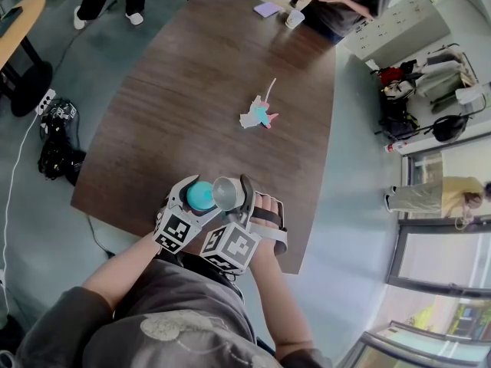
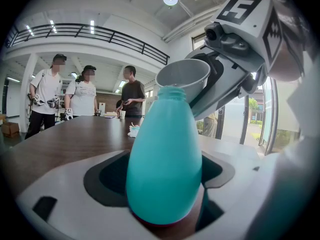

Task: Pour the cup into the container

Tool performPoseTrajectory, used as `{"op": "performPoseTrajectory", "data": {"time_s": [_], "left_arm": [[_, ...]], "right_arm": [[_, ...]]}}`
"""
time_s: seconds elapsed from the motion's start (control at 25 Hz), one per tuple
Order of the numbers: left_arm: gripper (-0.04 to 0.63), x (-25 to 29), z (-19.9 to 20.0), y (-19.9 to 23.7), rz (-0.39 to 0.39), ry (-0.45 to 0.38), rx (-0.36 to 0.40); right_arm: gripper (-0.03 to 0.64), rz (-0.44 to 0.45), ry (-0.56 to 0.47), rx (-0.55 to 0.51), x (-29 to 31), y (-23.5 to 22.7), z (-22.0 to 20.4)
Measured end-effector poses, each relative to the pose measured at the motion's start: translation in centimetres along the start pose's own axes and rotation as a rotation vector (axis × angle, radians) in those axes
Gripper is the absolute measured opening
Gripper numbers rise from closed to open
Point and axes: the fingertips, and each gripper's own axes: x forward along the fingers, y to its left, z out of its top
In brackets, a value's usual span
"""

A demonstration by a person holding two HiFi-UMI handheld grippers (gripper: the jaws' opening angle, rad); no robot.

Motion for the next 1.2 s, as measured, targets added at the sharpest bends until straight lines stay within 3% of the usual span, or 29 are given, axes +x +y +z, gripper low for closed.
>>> {"op": "performPoseTrajectory", "data": {"time_s": [1.2], "left_arm": [[0.407,0.05,0.04,-0.04,-0.001,0.004,0.0]], "right_arm": [[0.299,-0.041,0.04,-0.094,-0.14,-0.28,0.1]]}}
